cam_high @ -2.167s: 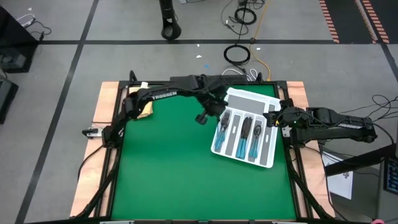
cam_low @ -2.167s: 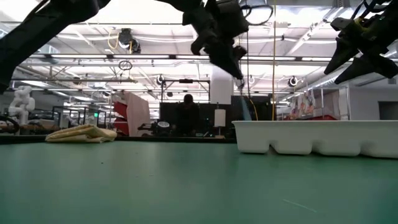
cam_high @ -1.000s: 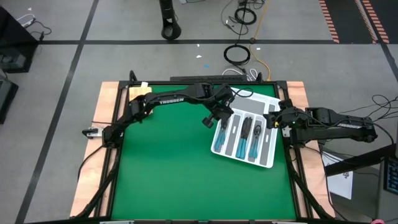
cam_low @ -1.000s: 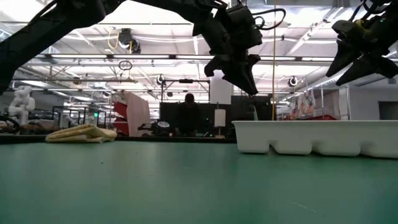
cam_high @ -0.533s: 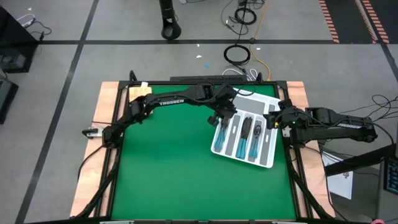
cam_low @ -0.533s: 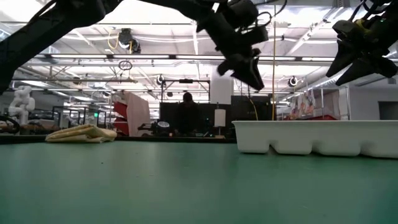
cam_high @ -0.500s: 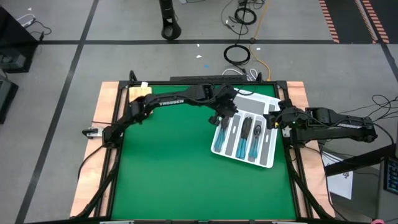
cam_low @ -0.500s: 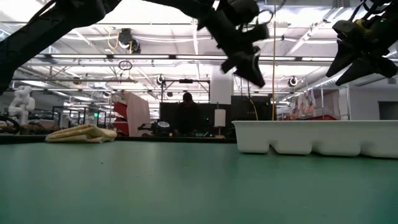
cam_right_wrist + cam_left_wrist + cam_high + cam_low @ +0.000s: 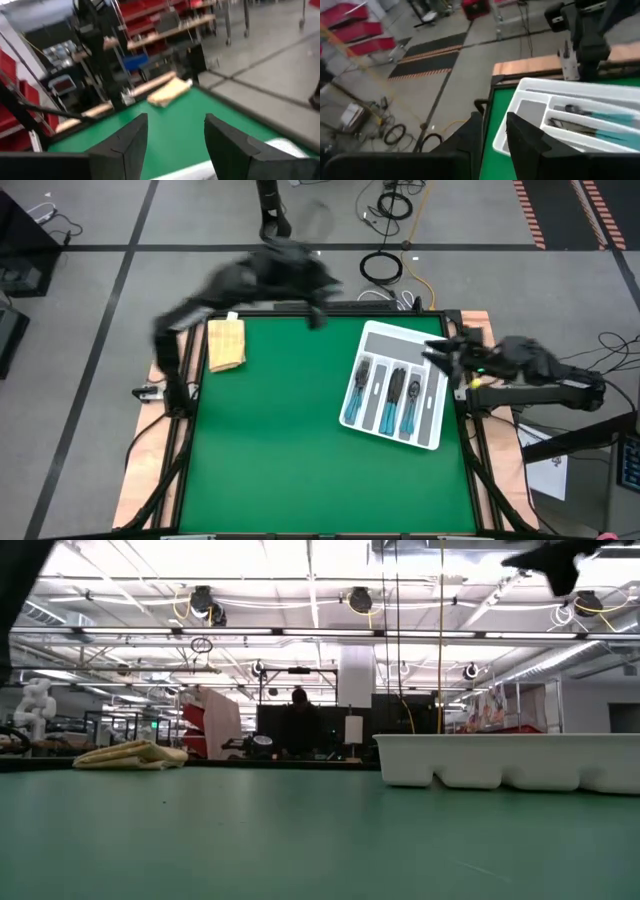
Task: Sort silverware
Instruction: Return to Home Position
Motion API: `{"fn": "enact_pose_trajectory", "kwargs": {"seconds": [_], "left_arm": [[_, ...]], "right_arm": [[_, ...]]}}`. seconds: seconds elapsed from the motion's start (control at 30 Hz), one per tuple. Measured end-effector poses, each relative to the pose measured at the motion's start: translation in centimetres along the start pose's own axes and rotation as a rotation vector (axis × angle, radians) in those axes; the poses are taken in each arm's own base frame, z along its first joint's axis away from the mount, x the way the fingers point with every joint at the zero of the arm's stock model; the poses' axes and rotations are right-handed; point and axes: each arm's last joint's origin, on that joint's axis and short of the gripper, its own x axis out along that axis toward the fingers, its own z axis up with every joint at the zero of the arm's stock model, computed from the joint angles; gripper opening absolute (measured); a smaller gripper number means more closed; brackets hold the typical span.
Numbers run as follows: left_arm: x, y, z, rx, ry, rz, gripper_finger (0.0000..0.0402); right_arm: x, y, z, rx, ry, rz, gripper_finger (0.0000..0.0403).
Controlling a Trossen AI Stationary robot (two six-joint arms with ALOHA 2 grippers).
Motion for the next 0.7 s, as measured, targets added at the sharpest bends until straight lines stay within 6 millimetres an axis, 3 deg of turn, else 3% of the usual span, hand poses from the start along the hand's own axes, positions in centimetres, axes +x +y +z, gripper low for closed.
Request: {"fn": "enact_pose_trajectory", "kwargs": {"seconds": [0.17,0.3,0.37,0.47,0.57,0.7], "left_arm": [[-10.4,2.1,-0.6,-0.143,0.024,0.046,0.009],[-16.8,1.8,-1.5,-0.217,0.022,0.026,0.009],[-19.4,1.5,-1.8,-0.212,-0.012,0.0,0.009],[-21.8,1.0,-2.3,-0.21,-0.07,-0.063,0.009],[-23.4,0.2,-3.5,-0.219,-0.081,-0.11,0.009],[-23.4,-1.4,-6.6,-0.251,-0.047,-0.155,0.009]], "right_arm": [[-4.1,-0.2,2.8,0.018,-0.084,-0.001,0.0183],[-6.9,-0.4,4.1,0.122,-0.144,0.05,0.0183],[-7.7,-0.4,4.4,0.05,-0.167,0.105,0.0183],[-8.1,-0.2,4.0,-0.147,-0.167,0.25,0.0183],[-8.4,0.0,3.6,-0.217,-0.222,0.379,0.0183],[-7.6,-0.7,1.1,-0.181,-0.201,0.425,0.0183]]}}
